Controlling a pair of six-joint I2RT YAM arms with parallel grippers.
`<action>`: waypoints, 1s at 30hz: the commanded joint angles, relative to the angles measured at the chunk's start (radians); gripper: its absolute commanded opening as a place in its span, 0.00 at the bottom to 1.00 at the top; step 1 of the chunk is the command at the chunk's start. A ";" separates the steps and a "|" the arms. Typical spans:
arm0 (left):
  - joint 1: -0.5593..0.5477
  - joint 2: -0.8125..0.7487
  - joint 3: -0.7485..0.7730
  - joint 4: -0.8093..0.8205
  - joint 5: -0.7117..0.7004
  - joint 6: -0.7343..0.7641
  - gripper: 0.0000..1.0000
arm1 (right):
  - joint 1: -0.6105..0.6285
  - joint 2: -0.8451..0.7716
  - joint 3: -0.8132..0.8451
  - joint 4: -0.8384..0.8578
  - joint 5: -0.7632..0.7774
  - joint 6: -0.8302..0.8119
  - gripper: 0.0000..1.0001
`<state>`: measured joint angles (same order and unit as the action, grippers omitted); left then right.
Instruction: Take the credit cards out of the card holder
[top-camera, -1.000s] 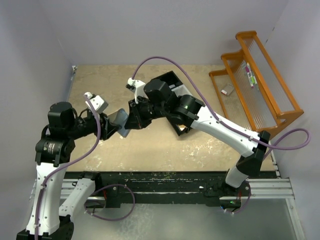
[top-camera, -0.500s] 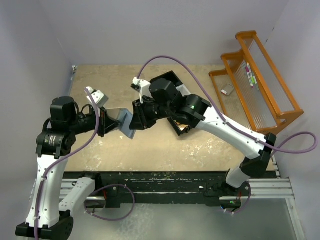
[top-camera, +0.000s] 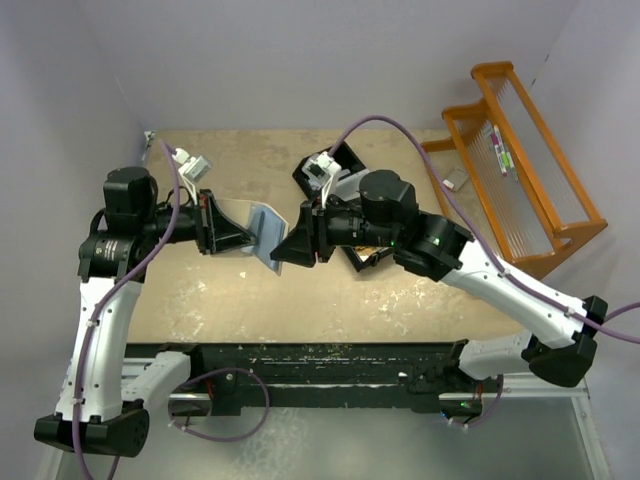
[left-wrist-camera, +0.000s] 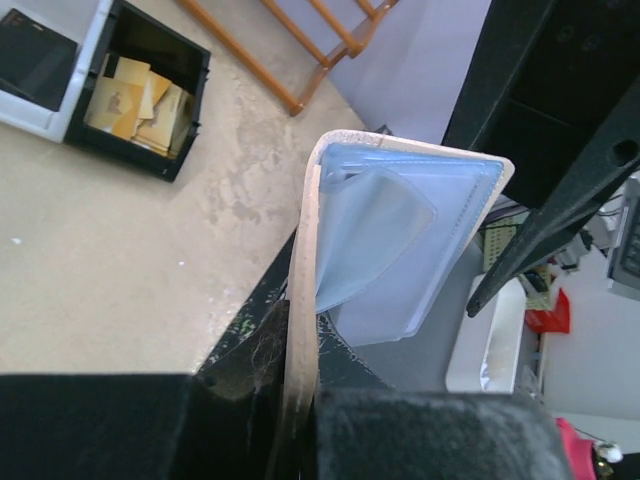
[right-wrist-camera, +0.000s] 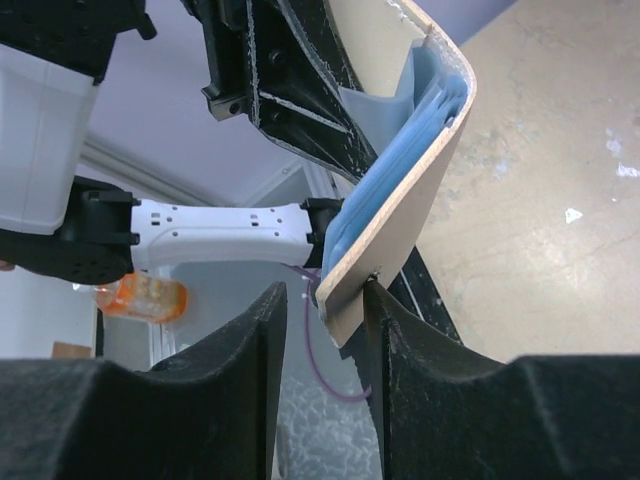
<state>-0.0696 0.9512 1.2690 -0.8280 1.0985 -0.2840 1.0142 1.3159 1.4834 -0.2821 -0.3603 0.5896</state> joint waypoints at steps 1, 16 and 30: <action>0.017 -0.013 0.052 0.116 0.133 -0.119 0.00 | -0.003 -0.046 -0.035 0.138 -0.005 0.036 0.38; 0.021 -0.026 0.069 0.178 0.277 -0.208 0.00 | -0.033 -0.120 -0.159 0.273 -0.124 0.028 0.33; 0.022 -0.029 0.066 0.226 0.291 -0.266 0.00 | -0.072 -0.217 -0.227 0.316 -0.162 0.031 0.21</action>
<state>-0.0532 0.9329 1.2987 -0.6796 1.3537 -0.5030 0.9474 1.1076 1.2636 -0.0303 -0.4950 0.6182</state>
